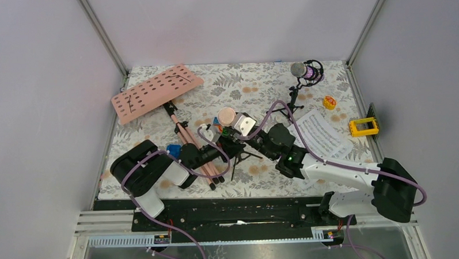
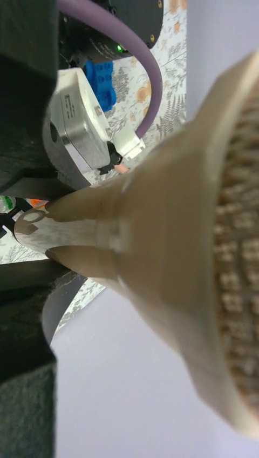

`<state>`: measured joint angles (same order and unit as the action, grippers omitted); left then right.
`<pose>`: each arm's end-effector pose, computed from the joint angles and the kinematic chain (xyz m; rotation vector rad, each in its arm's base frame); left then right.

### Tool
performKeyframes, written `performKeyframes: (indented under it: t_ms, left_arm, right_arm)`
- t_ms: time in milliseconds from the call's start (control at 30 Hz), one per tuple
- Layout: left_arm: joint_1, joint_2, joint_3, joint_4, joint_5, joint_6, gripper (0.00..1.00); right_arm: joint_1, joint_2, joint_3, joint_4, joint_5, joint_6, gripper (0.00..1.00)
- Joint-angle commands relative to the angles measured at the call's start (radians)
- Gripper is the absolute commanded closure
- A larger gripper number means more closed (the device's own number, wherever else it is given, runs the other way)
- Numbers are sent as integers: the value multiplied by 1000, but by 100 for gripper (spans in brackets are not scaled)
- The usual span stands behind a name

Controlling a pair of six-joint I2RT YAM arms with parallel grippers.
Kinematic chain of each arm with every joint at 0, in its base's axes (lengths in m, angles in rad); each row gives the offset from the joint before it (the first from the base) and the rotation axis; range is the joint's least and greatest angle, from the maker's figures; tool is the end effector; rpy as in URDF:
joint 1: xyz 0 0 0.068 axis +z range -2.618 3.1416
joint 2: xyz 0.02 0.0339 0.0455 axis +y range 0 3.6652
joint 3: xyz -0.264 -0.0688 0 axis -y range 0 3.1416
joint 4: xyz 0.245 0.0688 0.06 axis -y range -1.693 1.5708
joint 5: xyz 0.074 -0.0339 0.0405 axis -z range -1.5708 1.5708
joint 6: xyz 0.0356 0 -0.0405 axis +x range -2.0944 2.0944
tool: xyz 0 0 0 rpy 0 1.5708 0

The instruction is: Pack up the instrument practice props

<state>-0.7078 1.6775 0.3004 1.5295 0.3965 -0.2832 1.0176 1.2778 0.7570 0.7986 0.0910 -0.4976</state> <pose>0.1884 -0.1793 0.1633 0.6523 1.3775 -1.0846 0.1558 0.2462 0.3264 -0.8373 0.9995 0.3861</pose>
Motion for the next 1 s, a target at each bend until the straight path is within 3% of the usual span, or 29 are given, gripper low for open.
performKeyframes:
  t_ms: [0,367,967]
  left_arm:
    - [55,107,18,1,-63,-238,100]
    - [79,187,24,-23,-115,-241,100]
    - [79,194,15,-70,-116,-176,100]
  right_arm:
    - [52,-118,11,-101,-30,-58,100]
    - [99,-292,26,-179,-61,-22,100]
    - [106,-384,114,-276,-154,-2,100]
